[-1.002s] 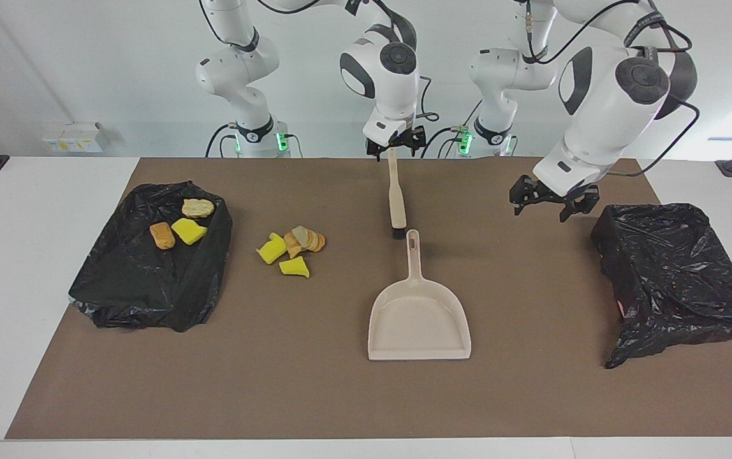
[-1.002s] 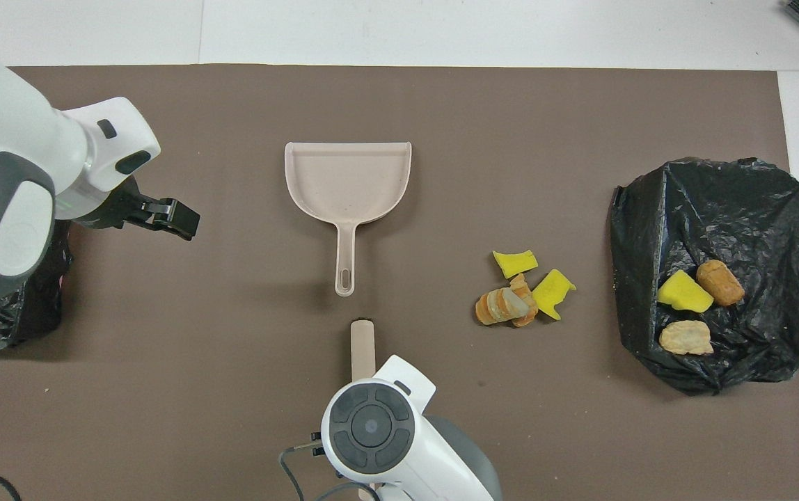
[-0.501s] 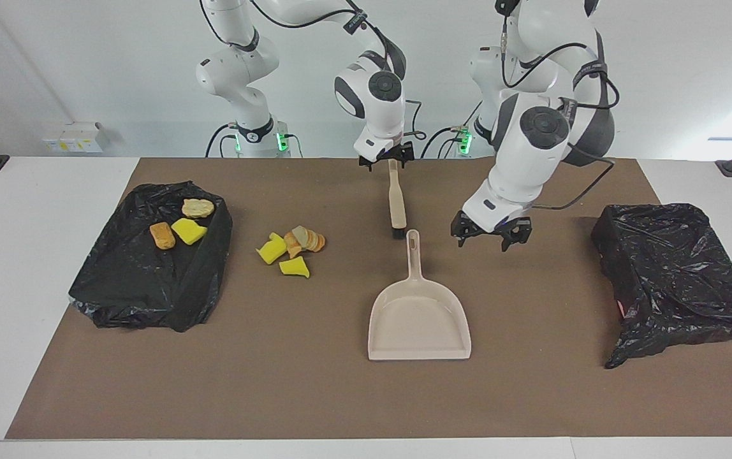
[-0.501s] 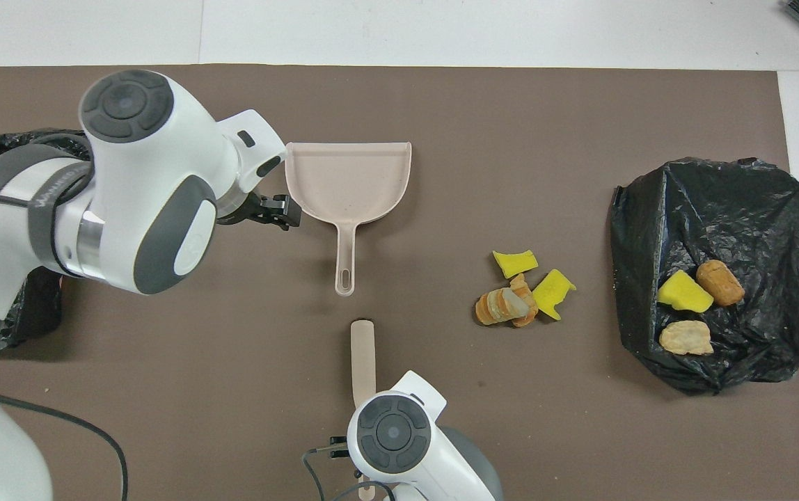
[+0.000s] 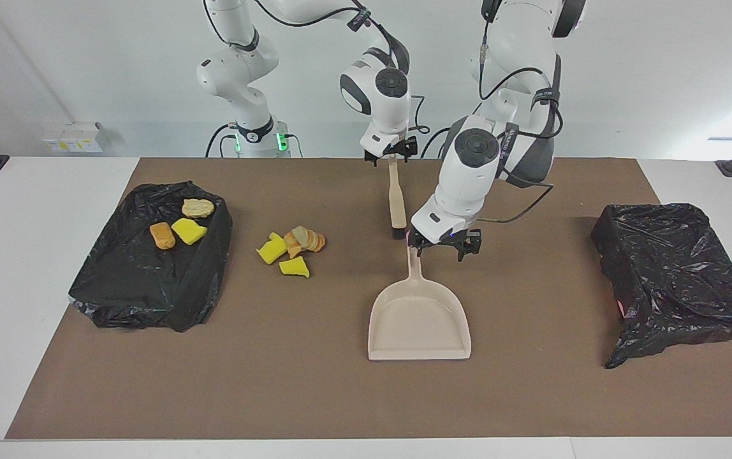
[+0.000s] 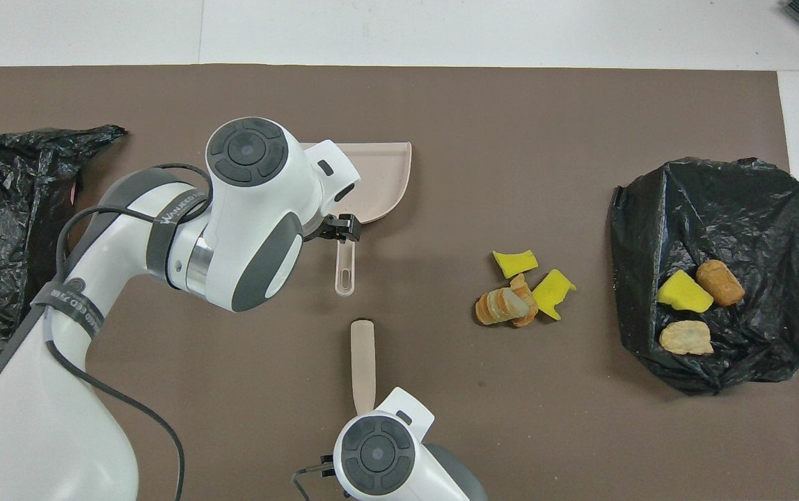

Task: Sweep and dump trash in bin

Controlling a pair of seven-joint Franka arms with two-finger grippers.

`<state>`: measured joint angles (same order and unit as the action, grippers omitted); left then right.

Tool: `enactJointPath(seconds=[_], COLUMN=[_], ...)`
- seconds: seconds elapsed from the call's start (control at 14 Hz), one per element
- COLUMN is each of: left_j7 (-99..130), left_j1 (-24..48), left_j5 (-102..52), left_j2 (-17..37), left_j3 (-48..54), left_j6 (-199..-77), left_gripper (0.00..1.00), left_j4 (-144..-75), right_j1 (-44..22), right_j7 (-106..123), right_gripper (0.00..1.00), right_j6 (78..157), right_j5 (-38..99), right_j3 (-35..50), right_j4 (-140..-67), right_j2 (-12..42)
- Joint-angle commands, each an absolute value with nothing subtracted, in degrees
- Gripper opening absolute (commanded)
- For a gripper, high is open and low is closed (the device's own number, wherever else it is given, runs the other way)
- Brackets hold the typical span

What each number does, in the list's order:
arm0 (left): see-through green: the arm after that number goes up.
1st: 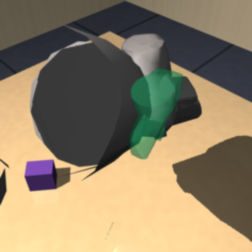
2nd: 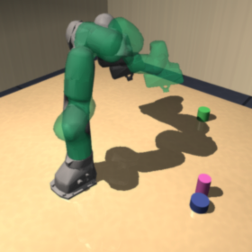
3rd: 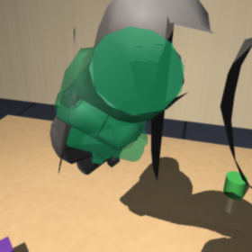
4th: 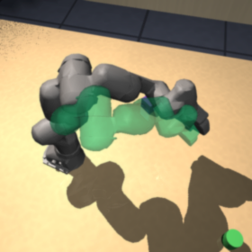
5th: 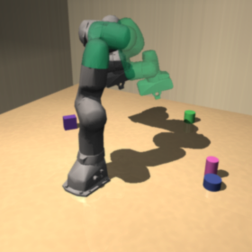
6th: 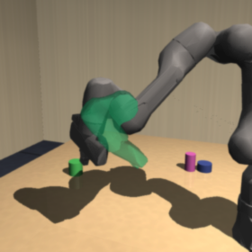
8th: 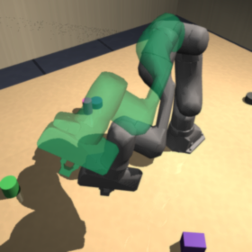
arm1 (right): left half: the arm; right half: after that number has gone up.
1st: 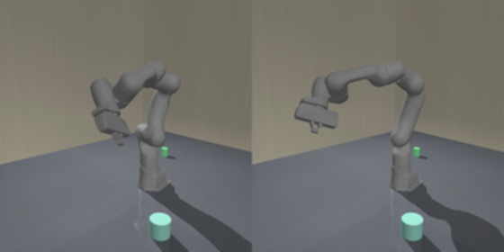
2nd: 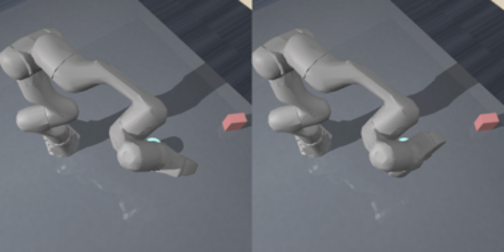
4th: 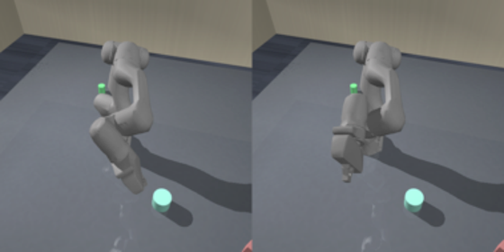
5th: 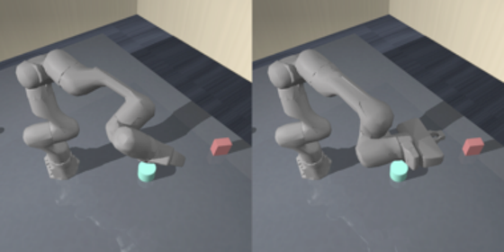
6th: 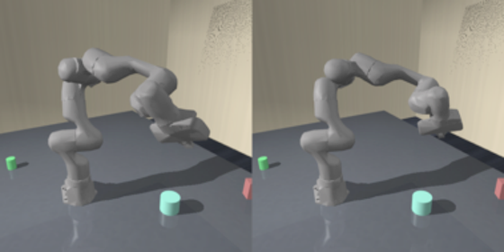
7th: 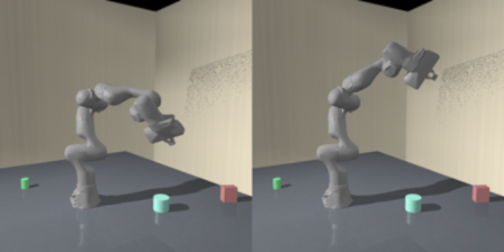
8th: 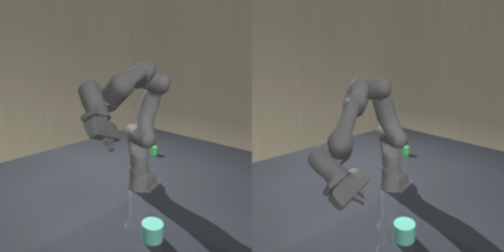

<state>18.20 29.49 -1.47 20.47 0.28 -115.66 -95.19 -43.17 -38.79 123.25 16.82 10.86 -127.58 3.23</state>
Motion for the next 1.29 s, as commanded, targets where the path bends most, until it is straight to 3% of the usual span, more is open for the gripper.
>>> enactJointPath(seconds=[0.0, 0.21, 0.5, 0.57, 0.64, 0.79, 1.22], left_j7=[20.47, 21.97, 22.59, 23.20, 23.29, 23.03, 17.70], left_j1=[31.11, 34.10, 34.28, 34.36, 34.45, 34.63, 32.79], left_j5=[-1.32, -1.32, -1.32, -1.32, -1.32, -1.41, -0.70], left_j2=[19.69, 22.67, 22.68, 22.68, 22.68, 22.59, 20.22], left_j3=[-0.62, -0.62, -0.62, -0.62, -0.62, -0.62, -1.40], left_j6=[-119.00, -119.27, -117.51, -116.73, -116.20, -115.93, -115.58], left_gripper=[1.00, 1.00, 1.00, 0.85, 0.49, 0.00, 0.00], left_j4=[-97.90, -98.26, -97.65, -97.56, -97.56, -98.08, -97.21], right_j1=[-43.33, -43.42, -43.24, -43.24, -43.16, -42.63, -33.16], right_j7=[-39.55, -40.16, -38.50, -38.58, -38.67, -38.58, -32.53], right_gripper=[0.43, 0.00, 0.00, 0.00, 0.00, 0.00, 0.00], right_j6=[125.94, 127.53, 125.52, 124.12, 121.93, 118.14, 102.42], right_j5=[17.93, 18.02, 17.14, 16.79, 16.79, 15.74, 10.39], right_j3=[10.81, 10.72, 10.72, 10.64, 10.46, 10.20, 10.11], right_j4=[-128.67, -128.67, -127.79, -127.36, -127.01, -127.00, -127.44], right_j2=[2.99, 3.42, 3.78, 3.61, 2.91, 0.19, -10.70])
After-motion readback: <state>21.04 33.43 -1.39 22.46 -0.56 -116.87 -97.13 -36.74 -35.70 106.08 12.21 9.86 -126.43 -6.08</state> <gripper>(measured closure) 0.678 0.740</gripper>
